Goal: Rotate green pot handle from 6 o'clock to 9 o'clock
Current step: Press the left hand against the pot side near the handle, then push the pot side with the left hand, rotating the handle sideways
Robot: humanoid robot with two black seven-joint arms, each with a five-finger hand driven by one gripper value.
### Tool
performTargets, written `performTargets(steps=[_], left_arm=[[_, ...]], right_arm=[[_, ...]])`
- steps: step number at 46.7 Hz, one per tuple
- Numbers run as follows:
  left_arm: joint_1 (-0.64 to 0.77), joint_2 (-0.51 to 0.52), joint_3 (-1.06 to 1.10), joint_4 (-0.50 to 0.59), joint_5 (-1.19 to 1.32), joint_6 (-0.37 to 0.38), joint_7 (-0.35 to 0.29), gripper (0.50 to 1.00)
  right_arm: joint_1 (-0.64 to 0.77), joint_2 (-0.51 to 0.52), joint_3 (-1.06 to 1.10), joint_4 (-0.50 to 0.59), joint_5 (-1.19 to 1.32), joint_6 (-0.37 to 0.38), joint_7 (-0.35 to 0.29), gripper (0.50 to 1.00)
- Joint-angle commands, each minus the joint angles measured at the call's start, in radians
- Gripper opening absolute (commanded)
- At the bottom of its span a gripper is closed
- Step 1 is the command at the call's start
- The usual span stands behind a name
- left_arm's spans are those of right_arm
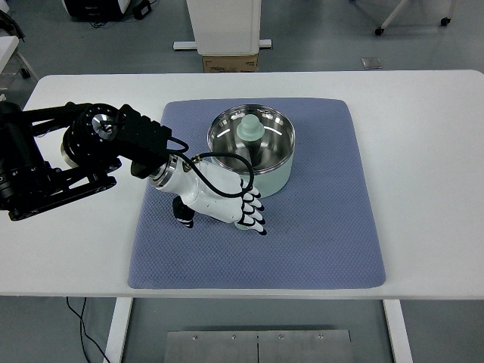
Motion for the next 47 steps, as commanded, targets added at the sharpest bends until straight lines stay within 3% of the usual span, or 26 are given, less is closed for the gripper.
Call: performTargets(steps=[1,27,47], left_arm=[[-0.006,0.003,0.001,-0.002,0.008,0.001,0.000,1.000],[-0.083,-0.033,0.064,-0.010,0.046,-0.006,0.000,1.000],[-0.138,-0.056,0.072,-0.015,0.049,-0.052,0.000,1.000]], right_arm=[[0.000,0.000,0.000,0.000,0.000,0.000,-0.001,1.000],[0.000,0.000,0.000,0.000,0.000,0.000,-0.001,1.000],[0.000,0.000,0.000,0.000,0.000,0.000,-0.001,1.000]])
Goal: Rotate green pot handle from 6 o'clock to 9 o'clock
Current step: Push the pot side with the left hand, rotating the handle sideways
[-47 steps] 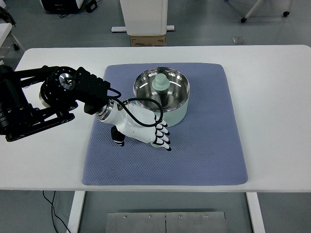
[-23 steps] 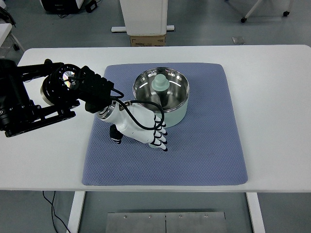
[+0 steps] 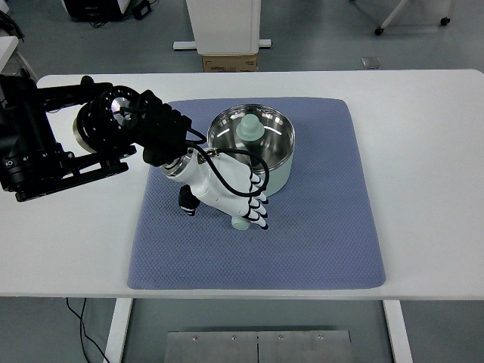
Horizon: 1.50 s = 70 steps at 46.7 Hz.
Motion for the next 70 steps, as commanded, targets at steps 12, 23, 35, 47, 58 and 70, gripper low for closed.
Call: performTargets(steps=[12,23,35,47,58,70], left_arm=[[-0.035,0.000,0.070,-0.004,-0.002,-0.002,0.000,1.000],[-0.055,0.005,0.091,-0.003,-0.009,-0.040,0.000,1.000],[-0.079,0.007,0.105,-0.004,-0.008,-0.080,0.000,1.000],[-0.150,0.007,0.188,-0.004,-0.008,-0.082,0.000,1.000],[-0.177,-0.013,0.237,-0.015,-0.008,-0.088,0.000,1.000],[-0.210,-0.033,0.285,-0.017,-0.008,-0.101,0.000,1.000]], right_arm=[[0.000,0.000,0.000,0.000,0.000,0.000,0.000,1.000],[0.000,0.000,0.000,0.000,0.000,0.000,0.001,1.000],[0.000,0.000,0.000,0.000,0.000,0.000,0.001,1.000],[0.000,0.000,0.000,0.000,0.000,0.000,0.000,1.000],[0.000,0.000,0.000,0.000,0.000,0.000,0.000,1.000],[0.000,0.000,0.000,0.000,0.000,0.000,0.000,1.000]])
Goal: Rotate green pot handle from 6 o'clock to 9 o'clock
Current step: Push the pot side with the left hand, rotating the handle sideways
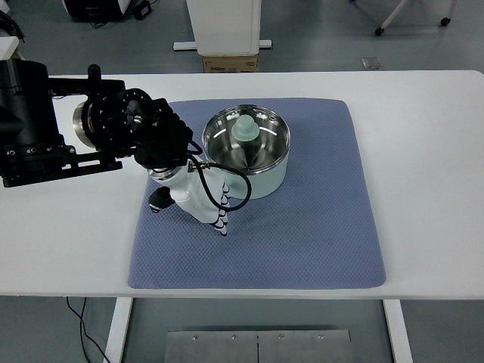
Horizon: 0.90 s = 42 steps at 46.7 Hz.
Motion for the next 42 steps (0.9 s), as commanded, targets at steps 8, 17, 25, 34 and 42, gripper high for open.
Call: performTargets(steps=[8,17,25,34,42], left_arm=[[-0.040,-0.016,0.038,0.004,0.008,-0.003,0.000,1.000],[-0.058,-0.021,0.053,0.005,0.011,-0.012,0.000,1.000],[-0.069,-0.022,0.076,0.005,0.017,-0.017,0.000,1.000],[-0.086,-0.025,0.100,0.008,0.021,-0.017,0.000,1.000],[-0.101,-0.030,0.128,0.010,0.046,-0.017,0.000,1.000]], right_arm=[[0.000,0.000,0.000,0.000,0.000,0.000,0.000,1.000],[0.000,0.000,0.000,0.000,0.000,0.000,0.001,1.000],[0.000,0.000,0.000,0.000,0.000,0.000,0.001,1.000],[0.000,0.000,0.000,0.000,0.000,0.000,0.000,1.000],[0.000,0.000,0.000,0.000,0.000,0.000,0.000,1.000]])
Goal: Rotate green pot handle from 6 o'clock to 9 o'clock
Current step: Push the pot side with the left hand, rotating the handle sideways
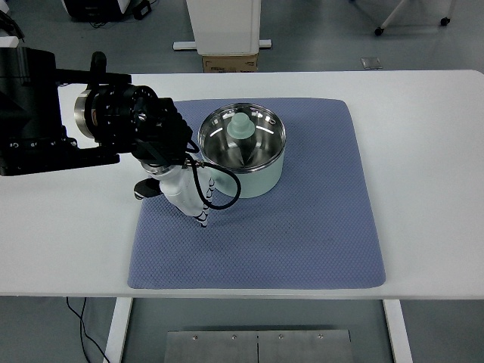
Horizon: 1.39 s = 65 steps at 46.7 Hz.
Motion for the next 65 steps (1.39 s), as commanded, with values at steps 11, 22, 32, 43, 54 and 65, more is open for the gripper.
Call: performTargets(steps=[11,22,32,43,54,65], left_arm=[[-0.027,-0.002,0.036,0.014,0.028,0.000,0.000,1.000],[-0.046,-0.015,0.062,0.035,0.040,0.002,0.000,1.000],[-0.061,-0.028,0.094,0.044,0.040,0.006,0.000,1.000],[-0.077,-0.037,0.123,0.054,0.040,0.009,0.000,1.000],[-0.096,-0.043,0.158,0.081,0.040,0.022,0.000,1.000],[-0.110,-0.057,0.194,0.107,0.040,0.037,0.000,1.000]], right_arm=[[0.000,0.000,0.000,0.000,0.000,0.000,0.001,1.000],[0.000,0.000,0.000,0.000,0.000,0.000,0.001,1.000],[0.000,0.000,0.000,0.000,0.000,0.000,-0.001,1.000],[0.000,0.000,0.000,0.000,0.000,0.000,0.001,1.000],[0.000,0.000,0.000,0.000,0.000,0.000,0.001,1.000],[0.000,0.000,0.000,0.000,0.000,0.000,0.001,1.000]])
